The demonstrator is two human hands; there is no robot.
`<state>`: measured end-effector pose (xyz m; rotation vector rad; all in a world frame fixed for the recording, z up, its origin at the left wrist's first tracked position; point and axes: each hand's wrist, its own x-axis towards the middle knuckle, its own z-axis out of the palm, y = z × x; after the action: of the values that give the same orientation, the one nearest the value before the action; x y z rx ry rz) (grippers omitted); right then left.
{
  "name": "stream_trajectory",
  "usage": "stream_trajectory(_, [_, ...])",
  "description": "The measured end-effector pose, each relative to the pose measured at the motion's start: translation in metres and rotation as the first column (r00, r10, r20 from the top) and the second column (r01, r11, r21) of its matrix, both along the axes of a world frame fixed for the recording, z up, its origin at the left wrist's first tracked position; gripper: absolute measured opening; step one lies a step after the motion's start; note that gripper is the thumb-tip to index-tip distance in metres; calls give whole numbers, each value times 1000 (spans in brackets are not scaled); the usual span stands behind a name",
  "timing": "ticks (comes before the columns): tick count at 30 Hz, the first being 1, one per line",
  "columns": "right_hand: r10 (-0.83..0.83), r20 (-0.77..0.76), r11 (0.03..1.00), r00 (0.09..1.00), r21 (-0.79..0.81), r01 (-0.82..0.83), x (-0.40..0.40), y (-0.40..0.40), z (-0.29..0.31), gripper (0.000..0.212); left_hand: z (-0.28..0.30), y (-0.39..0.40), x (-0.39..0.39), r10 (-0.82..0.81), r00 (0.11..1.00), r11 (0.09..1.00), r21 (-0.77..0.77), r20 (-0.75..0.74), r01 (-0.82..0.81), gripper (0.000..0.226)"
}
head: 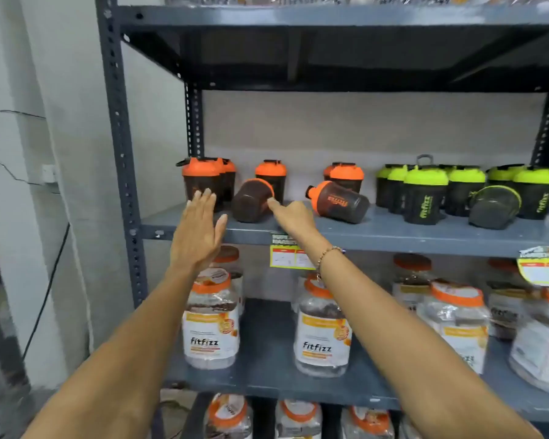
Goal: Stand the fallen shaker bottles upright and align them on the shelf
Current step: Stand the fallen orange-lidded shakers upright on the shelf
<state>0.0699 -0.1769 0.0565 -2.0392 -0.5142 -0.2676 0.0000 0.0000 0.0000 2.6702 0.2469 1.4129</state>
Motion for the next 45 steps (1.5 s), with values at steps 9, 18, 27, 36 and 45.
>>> stream_trajectory(9, [-225, -79, 963, 971, -166, 210, -6, 58, 7, 98, -36, 15, 12, -8, 998, 989, 148, 60, -1, 46])
stream_trajectory(18, [-342, 0, 933, 940, -120, 339, 1, 52, 15, 73, -37, 32, 32, -33, 979, 983, 185, 203, -6, 35])
stream_trajectory(27, [-209, 54, 958, 976, -191, 216, 5, 48, 18, 63, -45, 35, 36, -65, 973, 987, 155, 219, 31, 36])
stream_trajectory(36, [101, -346, 994, 933, 82, -77, 13, 39, 28, 47, -44, 36, 32, -80, 976, 989, 135, 203, 53, 37])
stream_trajectory(45, [648, -267, 527, 713, 833, -167, 36, 13, 16, 41, -50, 40, 42, -46, 964, 983, 183, 260, -2, 36])
